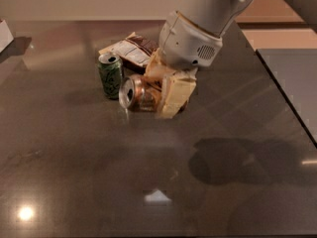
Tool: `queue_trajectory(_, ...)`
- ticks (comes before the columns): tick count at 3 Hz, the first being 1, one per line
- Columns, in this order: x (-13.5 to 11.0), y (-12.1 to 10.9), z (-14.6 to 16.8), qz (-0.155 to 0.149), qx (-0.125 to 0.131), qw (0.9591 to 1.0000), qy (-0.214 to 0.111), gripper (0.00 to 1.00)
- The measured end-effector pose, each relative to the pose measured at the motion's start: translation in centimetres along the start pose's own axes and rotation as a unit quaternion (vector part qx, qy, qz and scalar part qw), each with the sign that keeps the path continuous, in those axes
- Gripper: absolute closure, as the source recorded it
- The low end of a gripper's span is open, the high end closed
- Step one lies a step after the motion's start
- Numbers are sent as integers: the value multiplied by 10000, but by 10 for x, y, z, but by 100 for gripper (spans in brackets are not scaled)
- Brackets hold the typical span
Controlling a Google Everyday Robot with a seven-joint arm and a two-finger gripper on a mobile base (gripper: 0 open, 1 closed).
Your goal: Place orange can upright
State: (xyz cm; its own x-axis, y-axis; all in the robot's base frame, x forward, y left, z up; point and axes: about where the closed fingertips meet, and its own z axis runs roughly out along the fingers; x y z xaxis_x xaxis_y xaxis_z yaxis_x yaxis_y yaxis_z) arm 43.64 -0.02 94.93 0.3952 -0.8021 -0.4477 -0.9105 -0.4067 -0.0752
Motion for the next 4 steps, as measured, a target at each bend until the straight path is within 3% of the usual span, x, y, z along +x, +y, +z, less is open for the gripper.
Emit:
queue_trajectory(1, 18, -19, -18, 534, 413, 9898, -1254, 100)
queue_trajectory(2, 43, -24, -23, 951, 702, 9626, -2439, 100)
queue_trajectory(3, 59, -26, -37, 1199, 932, 9191, -3636, 100)
queue_trajectory(4, 75, -26, -48, 1314, 1073, 8795, -4446, 100)
